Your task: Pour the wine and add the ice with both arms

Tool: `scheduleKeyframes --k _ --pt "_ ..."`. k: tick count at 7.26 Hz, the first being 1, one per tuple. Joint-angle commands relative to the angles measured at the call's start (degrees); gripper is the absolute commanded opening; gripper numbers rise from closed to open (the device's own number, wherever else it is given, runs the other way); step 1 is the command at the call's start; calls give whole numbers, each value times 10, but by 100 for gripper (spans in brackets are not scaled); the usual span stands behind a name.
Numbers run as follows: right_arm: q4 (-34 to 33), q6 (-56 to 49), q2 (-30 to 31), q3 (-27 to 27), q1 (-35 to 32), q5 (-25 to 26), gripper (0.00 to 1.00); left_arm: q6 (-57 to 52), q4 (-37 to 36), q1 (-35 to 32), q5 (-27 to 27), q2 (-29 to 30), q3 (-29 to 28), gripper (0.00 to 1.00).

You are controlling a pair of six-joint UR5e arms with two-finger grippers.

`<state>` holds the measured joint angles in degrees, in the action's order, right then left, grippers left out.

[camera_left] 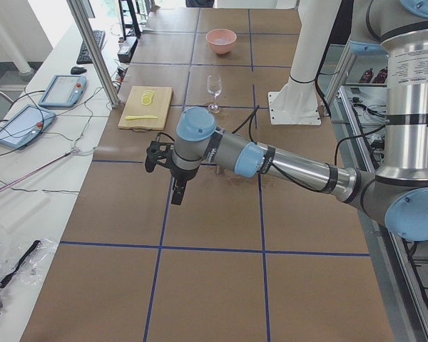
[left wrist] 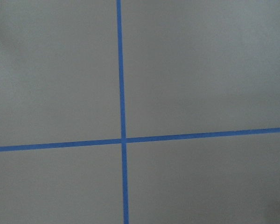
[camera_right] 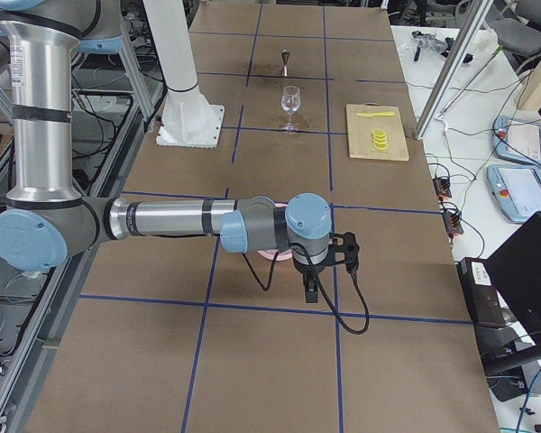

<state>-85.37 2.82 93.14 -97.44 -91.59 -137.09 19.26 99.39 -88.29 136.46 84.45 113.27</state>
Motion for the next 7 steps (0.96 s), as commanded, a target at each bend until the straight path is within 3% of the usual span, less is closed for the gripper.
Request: scheduleKeyframes --k 1,4,5,7 --pt "5 21 -1 12 4 -2 100 208 135 100 -8 -78 91 99" --pt "5 24 -3 9 7 -3 100 489 305 331 -198 -146 163 99" --pt "6 40 -4 2 10 -5 100 571 374 427 -295 -179 168 99" --pt "6 62 -4 -8 13 -5 100 680 383 629 -522 -191 168 99"
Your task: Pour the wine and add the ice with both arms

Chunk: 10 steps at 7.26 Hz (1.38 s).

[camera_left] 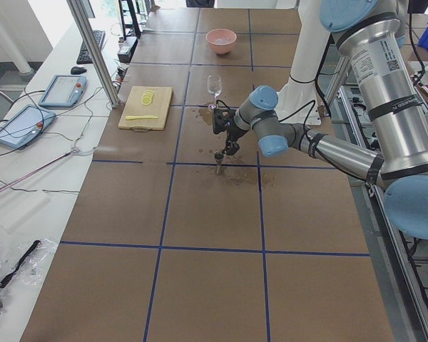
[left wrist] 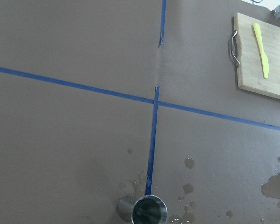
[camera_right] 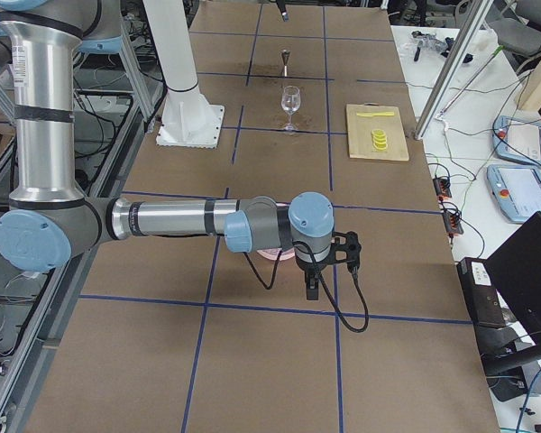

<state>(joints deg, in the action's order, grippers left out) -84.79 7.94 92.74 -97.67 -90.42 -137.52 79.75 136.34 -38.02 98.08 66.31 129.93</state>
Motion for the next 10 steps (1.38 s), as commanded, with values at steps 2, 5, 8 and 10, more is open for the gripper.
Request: scheduleKeyframes --k 2,5,8,10 --pt "0 11 0 -8 2 -2 100 132 -7 248 -301 -22 -1 99" --pt "0 11 0 -8 2 -36 100 208 -88 347 -470 -18 -18 99" --pt "-1 12 0 -8 2 -45 100 208 -128 362 -578 25 -84 99" --pt "-1 12 0 -8 2 -45 100 211 -129 362 -622 56 -129 99"
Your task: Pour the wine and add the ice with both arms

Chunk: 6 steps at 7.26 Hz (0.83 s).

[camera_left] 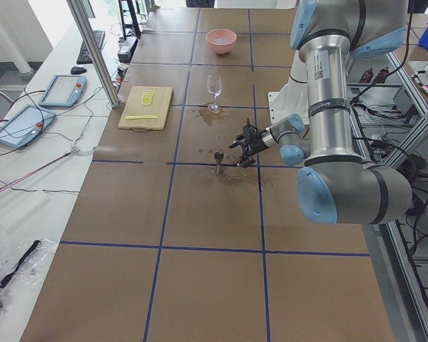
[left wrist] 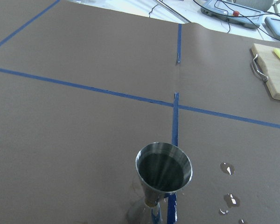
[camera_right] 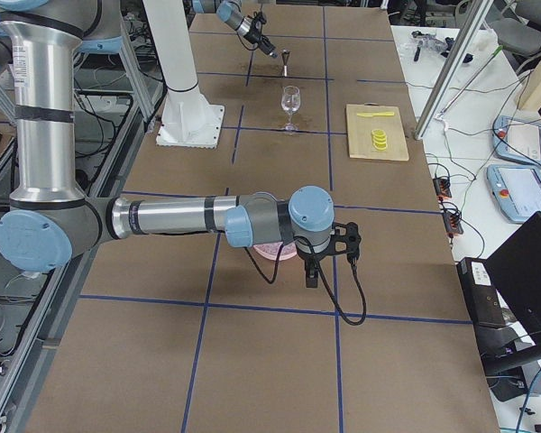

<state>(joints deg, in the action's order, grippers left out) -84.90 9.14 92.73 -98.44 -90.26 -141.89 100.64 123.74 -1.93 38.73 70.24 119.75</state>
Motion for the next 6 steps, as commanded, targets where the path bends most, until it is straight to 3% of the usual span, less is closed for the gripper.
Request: scheduleKeyframes --k 1,6 --pt "0 0 0 0 0 -1 100 7 -3 1 -47 28 -44 100" --pt "-2 19 -9 2 0 -1 100 8 -3 0 -101 103 -141 99"
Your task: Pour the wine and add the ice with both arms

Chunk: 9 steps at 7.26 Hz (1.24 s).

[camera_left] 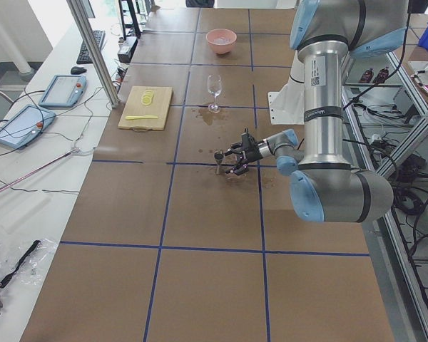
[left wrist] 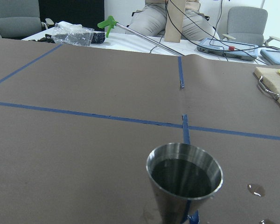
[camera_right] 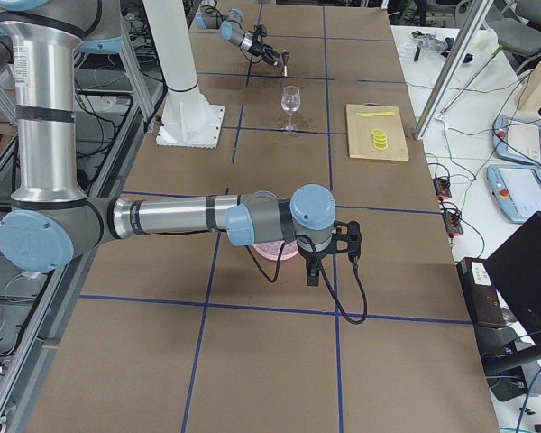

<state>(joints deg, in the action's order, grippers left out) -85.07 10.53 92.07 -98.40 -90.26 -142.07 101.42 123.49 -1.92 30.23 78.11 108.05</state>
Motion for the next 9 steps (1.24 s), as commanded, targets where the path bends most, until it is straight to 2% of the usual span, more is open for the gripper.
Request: scheduleKeyframes --k 1,3,5,7,9 --pt "-1 5 -2 1 0 -1 100 0 0 -1 -24 27 -28 99" --pt "-2 5 -2 1 0 -1 100 0 0 -4 -55 27 -34 95" --pt "-2 6 -3 3 0 -1 100 0 0 -12 -57 28 -45 92" --pt "-2 6 -3 6 0 -1 100 0 0 -18 -57 29 -50 78" --pt "-3 6 -2 7 0 -1 100 0 0 -23 -57 35 -53 56"
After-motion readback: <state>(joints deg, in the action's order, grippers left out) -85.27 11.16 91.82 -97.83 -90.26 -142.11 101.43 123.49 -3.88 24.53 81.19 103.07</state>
